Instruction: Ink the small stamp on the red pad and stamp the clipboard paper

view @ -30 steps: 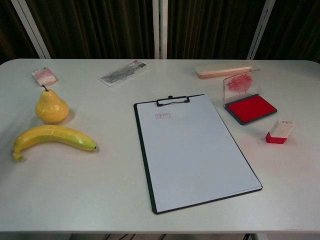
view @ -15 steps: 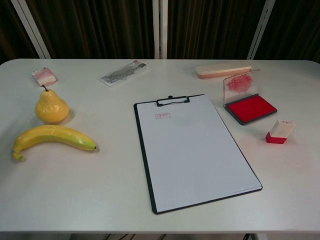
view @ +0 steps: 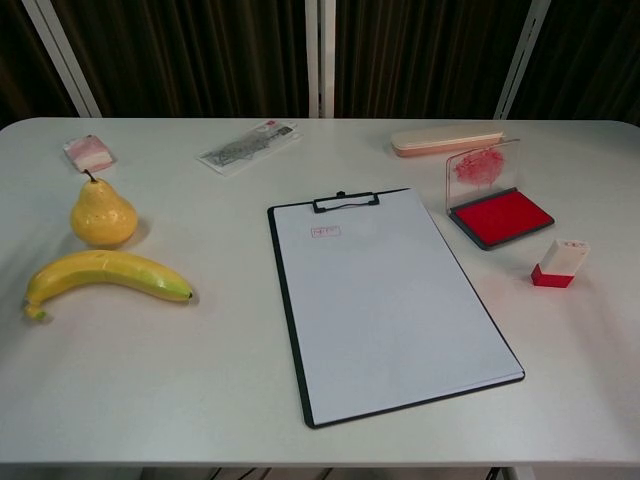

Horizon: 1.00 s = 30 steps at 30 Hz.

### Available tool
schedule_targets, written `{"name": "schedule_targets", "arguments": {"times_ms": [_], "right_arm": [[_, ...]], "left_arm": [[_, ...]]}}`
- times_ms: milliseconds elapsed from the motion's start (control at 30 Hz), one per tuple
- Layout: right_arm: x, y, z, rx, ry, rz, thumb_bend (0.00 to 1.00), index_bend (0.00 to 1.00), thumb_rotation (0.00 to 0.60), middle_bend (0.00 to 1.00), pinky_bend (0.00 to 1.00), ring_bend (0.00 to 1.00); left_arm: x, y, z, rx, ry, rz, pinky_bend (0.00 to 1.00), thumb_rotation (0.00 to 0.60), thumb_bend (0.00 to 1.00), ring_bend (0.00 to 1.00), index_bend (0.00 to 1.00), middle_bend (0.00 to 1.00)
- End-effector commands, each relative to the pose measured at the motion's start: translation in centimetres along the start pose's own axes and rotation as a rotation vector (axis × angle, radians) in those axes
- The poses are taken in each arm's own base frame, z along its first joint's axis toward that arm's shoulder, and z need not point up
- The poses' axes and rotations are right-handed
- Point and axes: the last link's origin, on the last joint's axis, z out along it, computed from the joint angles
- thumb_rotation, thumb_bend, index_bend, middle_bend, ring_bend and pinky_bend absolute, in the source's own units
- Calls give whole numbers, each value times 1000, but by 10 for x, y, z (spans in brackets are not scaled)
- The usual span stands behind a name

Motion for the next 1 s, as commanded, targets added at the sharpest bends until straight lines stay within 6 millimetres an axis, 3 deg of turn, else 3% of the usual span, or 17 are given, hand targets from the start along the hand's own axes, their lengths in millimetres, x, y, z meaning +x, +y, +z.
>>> {"name": "schedule_targets", "arguments": {"times_ms": [33, 467, 1000], "right_arm": [[-10, -28, 19, 20, -29, 30, 226, 224, 600, 261, 930, 753], [-40, -71, 52, -16, -101, 19, 226, 325, 600, 325, 932, 768], [-71, -107, 67, -17, -156, 30, 235, 400, 600, 402, 933, 784]], "left_arm": [[-2, 0, 0, -2, -8, -1, 184, 192, 105, 94, 80, 92], [-7, -2, 0, -5, -29, -7, 184, 201, 105, 94, 80, 92], [-8, -7, -2, 4, -38, -7, 184, 204, 105, 94, 80, 92]]}}
